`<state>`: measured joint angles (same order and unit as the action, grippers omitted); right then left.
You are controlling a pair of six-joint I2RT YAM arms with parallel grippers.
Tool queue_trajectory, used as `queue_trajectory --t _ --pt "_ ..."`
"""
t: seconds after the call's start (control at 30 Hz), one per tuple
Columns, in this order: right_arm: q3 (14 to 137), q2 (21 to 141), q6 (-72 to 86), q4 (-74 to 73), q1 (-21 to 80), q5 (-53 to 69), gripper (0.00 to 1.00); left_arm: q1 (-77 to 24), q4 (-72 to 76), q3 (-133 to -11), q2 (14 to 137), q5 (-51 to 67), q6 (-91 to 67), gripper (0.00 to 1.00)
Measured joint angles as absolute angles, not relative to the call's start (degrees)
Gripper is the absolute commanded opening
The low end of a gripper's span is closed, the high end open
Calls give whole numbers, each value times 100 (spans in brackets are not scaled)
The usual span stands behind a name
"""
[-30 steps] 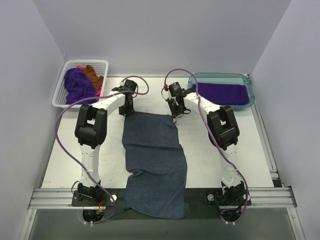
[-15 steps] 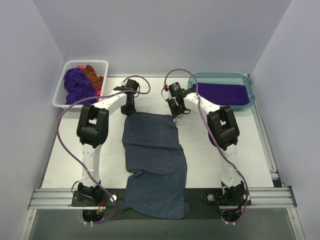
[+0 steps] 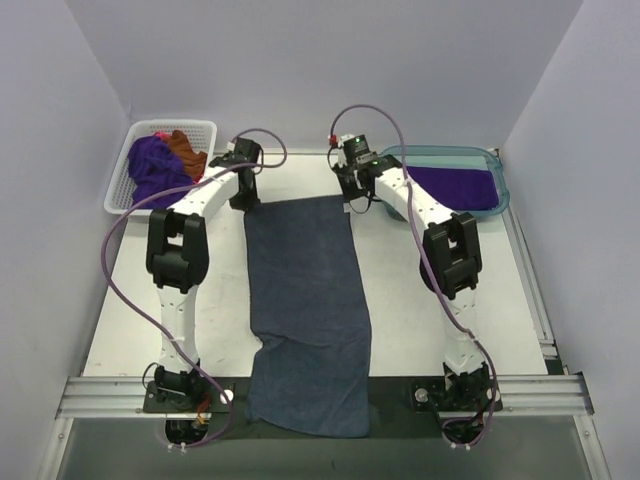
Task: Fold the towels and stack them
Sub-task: Fold the towel
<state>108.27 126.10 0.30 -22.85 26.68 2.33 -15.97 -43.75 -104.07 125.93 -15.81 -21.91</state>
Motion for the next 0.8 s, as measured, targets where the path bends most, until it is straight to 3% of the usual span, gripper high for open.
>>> queue_trajectory --t 0.17,0.5,0.8 --pt "11399 12610 -290 -1780 2425 228 0 -1415 -4187 -11159 12586 -1584 -2174 0" --pt "11410 12641 -1109 -207 2145 10 0 -1291 -3857 -12999 13076 -1472 -2187 0" --pt "11679 13030 -1925 1059 2141 -270 0 -1179 -3557 -13432 13375 -1361 -2206 0"
